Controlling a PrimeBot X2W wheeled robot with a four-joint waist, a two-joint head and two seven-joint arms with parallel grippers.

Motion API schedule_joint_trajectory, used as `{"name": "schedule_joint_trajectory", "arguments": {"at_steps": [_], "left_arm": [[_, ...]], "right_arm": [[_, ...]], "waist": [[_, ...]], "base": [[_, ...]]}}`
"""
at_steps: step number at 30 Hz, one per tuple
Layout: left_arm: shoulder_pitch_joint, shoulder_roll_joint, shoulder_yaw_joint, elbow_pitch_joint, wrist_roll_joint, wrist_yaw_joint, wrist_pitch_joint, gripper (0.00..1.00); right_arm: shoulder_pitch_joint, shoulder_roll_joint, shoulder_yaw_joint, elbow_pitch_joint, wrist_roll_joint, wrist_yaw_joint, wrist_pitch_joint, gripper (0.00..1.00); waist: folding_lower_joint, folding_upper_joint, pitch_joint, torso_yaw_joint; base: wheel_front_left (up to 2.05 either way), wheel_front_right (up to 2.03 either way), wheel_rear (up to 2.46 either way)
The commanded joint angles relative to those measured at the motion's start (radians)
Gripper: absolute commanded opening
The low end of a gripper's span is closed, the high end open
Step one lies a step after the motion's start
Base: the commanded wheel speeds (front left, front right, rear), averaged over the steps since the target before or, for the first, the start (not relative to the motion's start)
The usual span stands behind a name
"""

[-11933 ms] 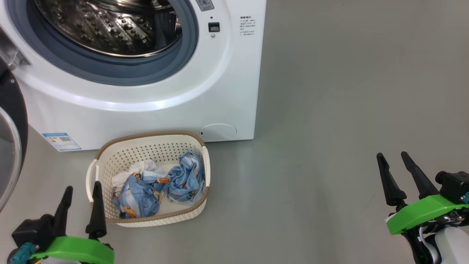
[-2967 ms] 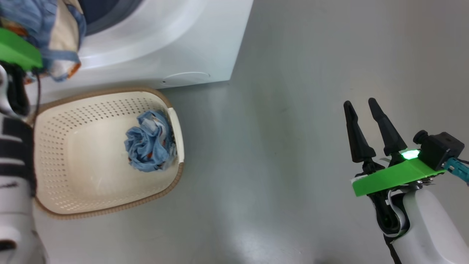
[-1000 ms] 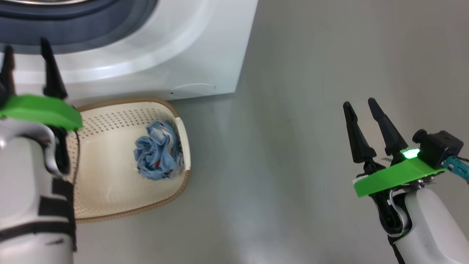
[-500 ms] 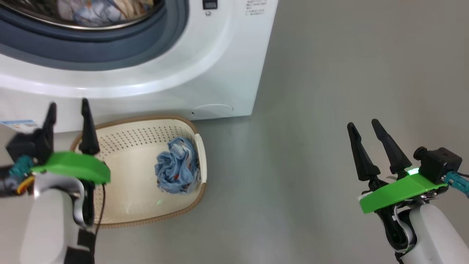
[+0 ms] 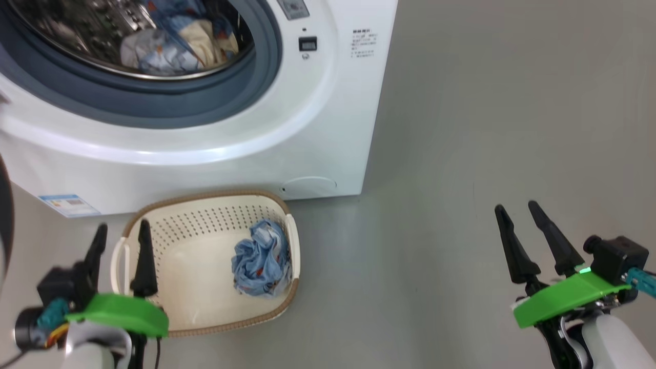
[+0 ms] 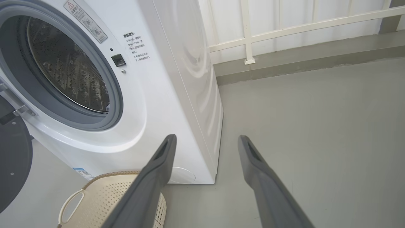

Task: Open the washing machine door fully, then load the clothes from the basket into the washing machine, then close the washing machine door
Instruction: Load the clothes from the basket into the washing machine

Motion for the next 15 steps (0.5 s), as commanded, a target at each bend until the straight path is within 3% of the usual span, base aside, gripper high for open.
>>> {"name": "schedule_joint_trajectory", "arguments": {"at_steps": [1, 15], "left_arm": [[0.017, 0.019, 0.028, -0.036, -0.005, -0.001, -0.006, 1.00], [0.238, 0.009, 0.057, -0.185, -0.030, -0.001, -0.006, 1.00]], "right_arm": [[0.020, -0.016, 0.014, -0.022, 0.004, 0.010, -0.005, 1.00], [0.111, -0.020, -0.020, -0.041, 0.004, 0.010, -0.005, 1.00]], "waist": [[0.0000, -0.0001, -0.025, 0.007], [0.0000, -0.0001, -0.086, 0.016]], "base": [[0.00, 0.00, 0.00], [0.00, 0.00, 0.00]]}}
